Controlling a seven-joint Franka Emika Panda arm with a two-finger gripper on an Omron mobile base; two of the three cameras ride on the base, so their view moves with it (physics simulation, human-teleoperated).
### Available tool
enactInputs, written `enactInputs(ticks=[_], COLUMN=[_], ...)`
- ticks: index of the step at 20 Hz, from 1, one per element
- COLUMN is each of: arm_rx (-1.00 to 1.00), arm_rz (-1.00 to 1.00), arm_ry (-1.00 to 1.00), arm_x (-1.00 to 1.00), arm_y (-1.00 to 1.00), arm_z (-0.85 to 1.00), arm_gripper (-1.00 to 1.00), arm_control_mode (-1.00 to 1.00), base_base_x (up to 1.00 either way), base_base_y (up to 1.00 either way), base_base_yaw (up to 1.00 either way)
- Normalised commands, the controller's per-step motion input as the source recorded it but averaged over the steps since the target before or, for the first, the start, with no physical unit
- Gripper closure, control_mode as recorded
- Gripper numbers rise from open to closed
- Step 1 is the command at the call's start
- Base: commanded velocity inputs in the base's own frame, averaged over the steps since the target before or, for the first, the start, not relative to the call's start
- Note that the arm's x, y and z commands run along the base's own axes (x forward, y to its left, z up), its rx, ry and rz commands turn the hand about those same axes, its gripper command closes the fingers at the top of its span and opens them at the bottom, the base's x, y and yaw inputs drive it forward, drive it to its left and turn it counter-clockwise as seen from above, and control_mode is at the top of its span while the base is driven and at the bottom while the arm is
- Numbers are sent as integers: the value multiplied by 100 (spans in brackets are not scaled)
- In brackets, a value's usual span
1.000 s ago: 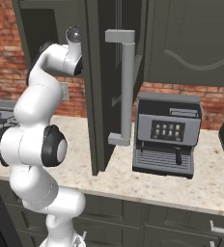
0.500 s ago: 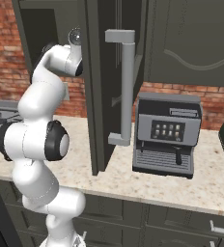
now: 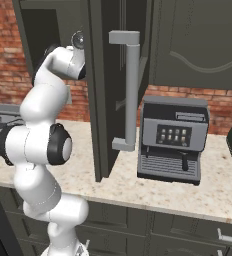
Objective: Open the cabinet. Pick the soap dispenser and place it next to the sink. Then close the cabinet.
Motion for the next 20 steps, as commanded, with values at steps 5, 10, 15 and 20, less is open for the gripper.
enactInputs(ticks=[5, 10, 15, 20], arm_rx=[0, 0, 0, 0], arm_rz=[0, 0, 0, 0], arm_ry=[0, 0, 0, 0], arm_x=[0, 0, -14, -70], arm_y=[0, 0, 0, 0], arm_z=[0, 0, 0, 0], arm_gripper=[100, 100, 100, 100], arm_control_mode=[-100, -100, -100, -100], base_base_x=[0, 0, 0, 0], base_base_y=[0, 0, 0, 0], base_base_yaw=[0, 0, 0, 0])
